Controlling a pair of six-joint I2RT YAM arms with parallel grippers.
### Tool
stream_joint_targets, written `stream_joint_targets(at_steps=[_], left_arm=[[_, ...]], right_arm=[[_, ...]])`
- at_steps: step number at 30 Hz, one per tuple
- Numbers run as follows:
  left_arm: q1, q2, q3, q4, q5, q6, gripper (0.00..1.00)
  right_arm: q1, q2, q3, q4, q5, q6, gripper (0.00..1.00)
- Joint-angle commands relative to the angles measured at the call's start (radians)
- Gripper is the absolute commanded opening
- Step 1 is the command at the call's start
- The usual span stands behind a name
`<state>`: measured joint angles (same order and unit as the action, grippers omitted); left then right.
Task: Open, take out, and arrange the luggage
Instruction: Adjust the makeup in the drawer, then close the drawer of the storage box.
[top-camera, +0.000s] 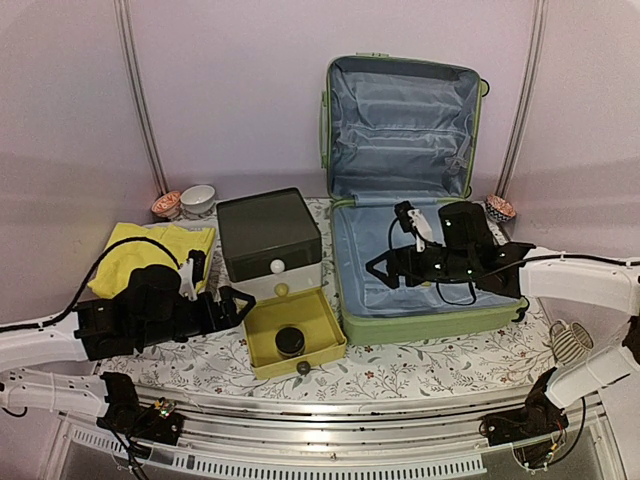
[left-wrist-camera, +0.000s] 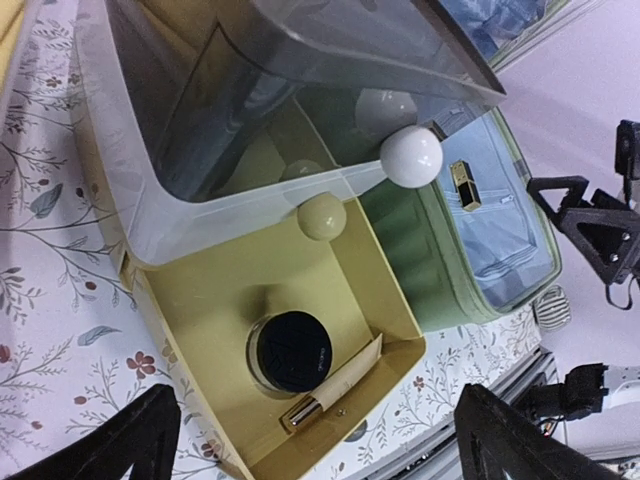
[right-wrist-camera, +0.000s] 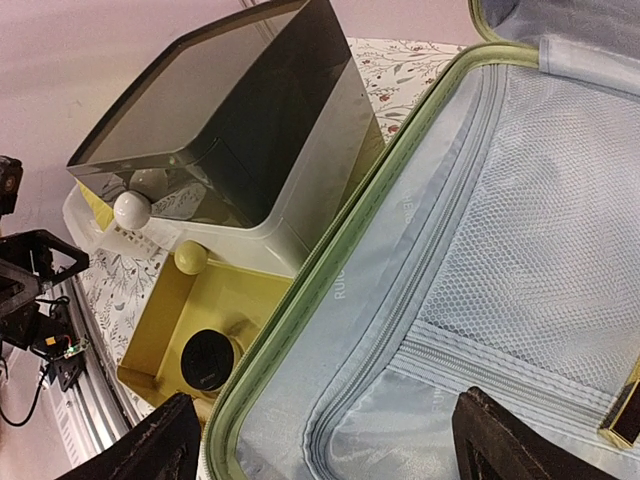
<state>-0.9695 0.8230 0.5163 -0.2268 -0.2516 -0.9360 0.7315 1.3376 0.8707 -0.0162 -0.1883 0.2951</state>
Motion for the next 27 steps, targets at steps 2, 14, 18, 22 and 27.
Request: stream_joint_targets(at_steps=[2,14,18,22,27], left_arm=[[-0.029,0.008,0.071,0.05,-0.016,-0.056,0.97],[-0.293,0.235,0.077,0.21,-0.077,-0.217,0.89],[-0.316,0.291,0.087,0.225,-0.058,-0.235,0.89],[-0.316,0.295,0.041,0.294,-0.032,-0.254,0.88],[-0.315,0.27,-0.033,0.396,-0.021,-0.272,0.85]], right_arm=[[-0.007,0.041,0.079,-0.02,0.023,-0.001,0.89],[-0.007,0.054,0.116,-0.089,-0.019,-0.009,0.88],[0.014,0.064,0.1,-0.096,-0.091,-0.034,0.83],[0.048,0.032,0.055,-0.082,-0.088,-0.064,0.84],[0.116,0.001,0.02,-0.077,-0.058,-0.117,0.84]])
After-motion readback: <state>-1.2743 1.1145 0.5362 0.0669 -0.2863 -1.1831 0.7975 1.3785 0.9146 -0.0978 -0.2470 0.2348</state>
